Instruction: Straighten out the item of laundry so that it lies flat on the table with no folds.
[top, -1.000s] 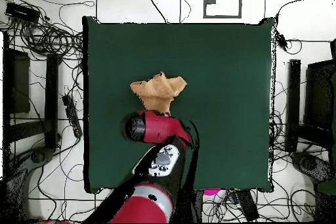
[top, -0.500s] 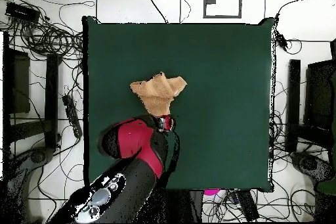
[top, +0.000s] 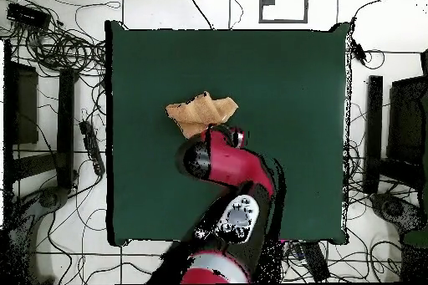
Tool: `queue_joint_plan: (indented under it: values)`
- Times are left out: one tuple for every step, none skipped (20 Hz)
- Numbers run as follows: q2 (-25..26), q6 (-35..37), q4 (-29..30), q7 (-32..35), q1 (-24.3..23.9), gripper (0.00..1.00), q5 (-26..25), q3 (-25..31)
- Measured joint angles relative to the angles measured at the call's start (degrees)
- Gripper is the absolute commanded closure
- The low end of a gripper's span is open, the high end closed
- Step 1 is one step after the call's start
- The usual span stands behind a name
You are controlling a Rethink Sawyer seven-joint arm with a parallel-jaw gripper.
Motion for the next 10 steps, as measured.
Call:
queue_joint_plan:
  values:
    - [0.22, -5.12, 0.50, 0.74, -1.96, 1.00, 0.01, 1.28]
    - [0.44, -10.31, 0.97, 1.73, -3.20, 1.00, 0.02, 2.10]
    - [0.58, -13.79, 1.32, 2.54, -3.62, 1.00, 0.13, 2.39]
    - [0.76, -16.96, 1.64, 3.33, -3.71, 1.00, 0.36, 2.48]
    - [1.10, -26.42, 2.69, 6.60, -2.14, 0.00, 1.88, 2.50]
    - [1.08, -26.95, 2.75, 6.89, -1.91, 0.00, 2.09, 2.52]
    - [1.07, -27.48, 2.82, 7.19, -1.67, 0.00, 2.29, 2.53]
    - [1.01, -28.72, 3.00, 8.16, -0.71, 0.00, 3.05, 2.53]
    - [0.97, -28.94, 3.06, 8.55, -0.23, 0.00, 3.46, 2.53]
    - [0.92, -28.88, 3.11, 8.99, 0.42, 0.00, 3.98, 2.52]
